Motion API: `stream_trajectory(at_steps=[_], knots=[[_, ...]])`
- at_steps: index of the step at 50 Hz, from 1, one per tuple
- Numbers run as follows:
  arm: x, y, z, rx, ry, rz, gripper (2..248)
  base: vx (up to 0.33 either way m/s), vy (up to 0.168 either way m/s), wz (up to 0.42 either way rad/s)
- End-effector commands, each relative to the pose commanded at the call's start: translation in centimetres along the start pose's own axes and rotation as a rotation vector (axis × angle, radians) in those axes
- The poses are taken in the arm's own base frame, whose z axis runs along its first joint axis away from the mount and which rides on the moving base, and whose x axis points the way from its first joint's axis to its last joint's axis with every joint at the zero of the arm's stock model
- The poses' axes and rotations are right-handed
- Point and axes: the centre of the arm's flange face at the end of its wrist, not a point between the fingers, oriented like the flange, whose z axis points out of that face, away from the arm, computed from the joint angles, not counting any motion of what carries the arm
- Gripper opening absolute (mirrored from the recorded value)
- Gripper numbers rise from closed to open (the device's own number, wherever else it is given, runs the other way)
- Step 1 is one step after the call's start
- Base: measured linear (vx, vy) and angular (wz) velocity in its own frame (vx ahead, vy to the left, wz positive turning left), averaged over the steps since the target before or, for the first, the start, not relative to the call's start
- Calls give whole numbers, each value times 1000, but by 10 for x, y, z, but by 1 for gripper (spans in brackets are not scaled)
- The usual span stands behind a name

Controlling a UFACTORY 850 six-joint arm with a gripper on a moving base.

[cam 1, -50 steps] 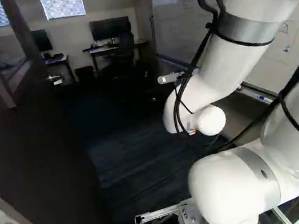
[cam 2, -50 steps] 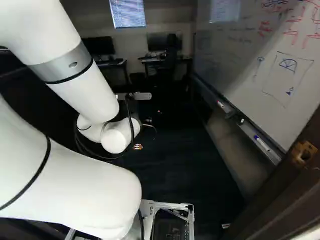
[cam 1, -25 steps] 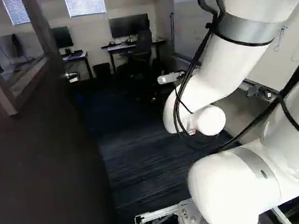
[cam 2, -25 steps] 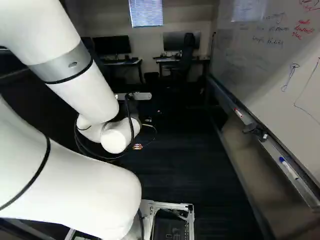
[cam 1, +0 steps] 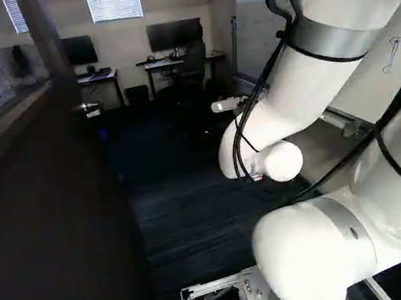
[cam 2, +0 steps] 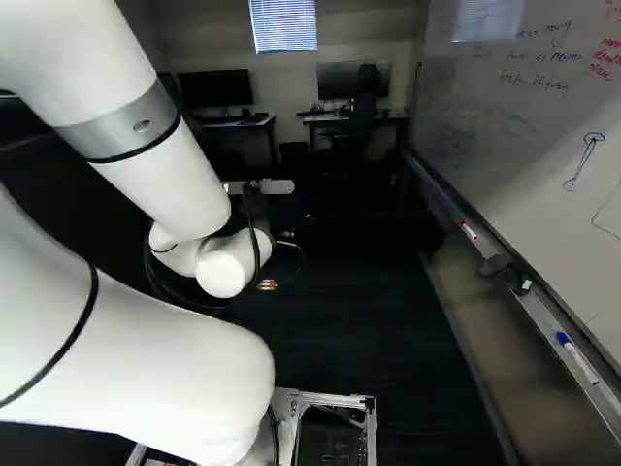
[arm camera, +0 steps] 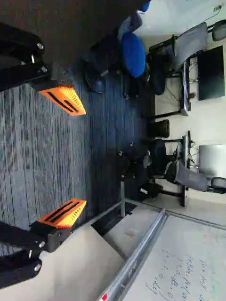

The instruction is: Open the door and move inside

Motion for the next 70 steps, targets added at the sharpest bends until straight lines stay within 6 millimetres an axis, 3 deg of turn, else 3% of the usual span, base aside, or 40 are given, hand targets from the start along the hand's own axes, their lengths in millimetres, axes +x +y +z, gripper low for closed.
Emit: stream_trajectory(at_steps=[70], knots=[[0, 0, 0, 0, 0, 0, 247, 175, -32, -1]])
